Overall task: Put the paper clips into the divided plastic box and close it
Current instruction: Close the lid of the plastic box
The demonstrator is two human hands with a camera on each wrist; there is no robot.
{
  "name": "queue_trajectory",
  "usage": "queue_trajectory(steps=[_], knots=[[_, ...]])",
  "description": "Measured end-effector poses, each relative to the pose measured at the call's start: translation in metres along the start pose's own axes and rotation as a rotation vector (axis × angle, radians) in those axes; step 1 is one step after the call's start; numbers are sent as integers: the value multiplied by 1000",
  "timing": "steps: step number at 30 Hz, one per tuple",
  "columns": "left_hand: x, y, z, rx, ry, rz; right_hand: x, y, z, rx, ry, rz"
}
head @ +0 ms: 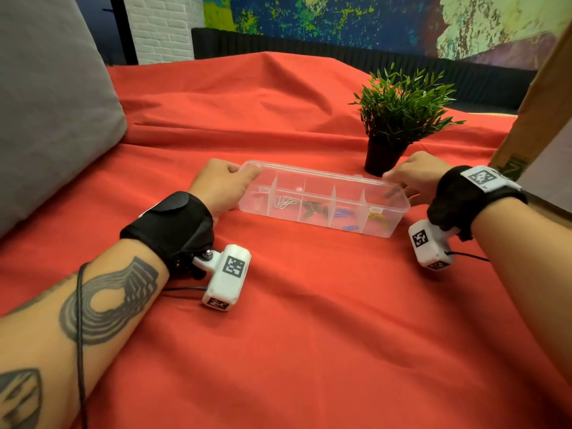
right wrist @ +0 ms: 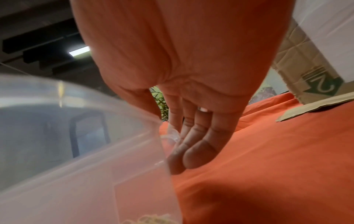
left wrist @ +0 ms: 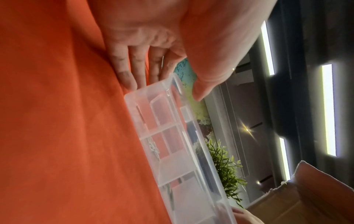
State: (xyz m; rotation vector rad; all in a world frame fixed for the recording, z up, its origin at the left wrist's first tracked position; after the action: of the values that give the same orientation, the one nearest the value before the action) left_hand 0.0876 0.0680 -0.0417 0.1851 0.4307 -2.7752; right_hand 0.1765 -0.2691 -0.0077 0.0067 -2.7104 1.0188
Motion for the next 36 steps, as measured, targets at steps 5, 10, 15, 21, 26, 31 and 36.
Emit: queue_trajectory(steps=[5,10,15,21,26,31,36], knots=[[-4,-14,-12,37,-134,49,8,8,-9,-45,-98,-36],[-6,-17,-10,113,-138,82,19,-1,-14,-131,-231,43],[-5,-24,4,252,-33,161,33,-15,-30,48,-424,108],[-3,-31,15,313,58,246,58,-25,-51,410,-609,311],[2,-33,17,345,66,198,79,-21,-55,467,-617,278],[5,-31,24,287,85,52,92,-14,-45,539,-635,193],[1,-27,29,113,149,-43,91,-8,-37,538,-576,30]])
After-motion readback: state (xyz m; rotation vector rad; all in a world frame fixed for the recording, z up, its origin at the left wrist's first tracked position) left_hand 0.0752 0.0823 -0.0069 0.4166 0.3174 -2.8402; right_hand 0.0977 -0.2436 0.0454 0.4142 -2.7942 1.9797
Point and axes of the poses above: each hand's wrist, its own x-axis away from the middle knuckle, its own y-axis out of the palm, z = x × y, the point moved 7 cm from there along -x, towards the middle knuckle, and after that the axes turned 5 degrees about y, right-handed, at the moved point
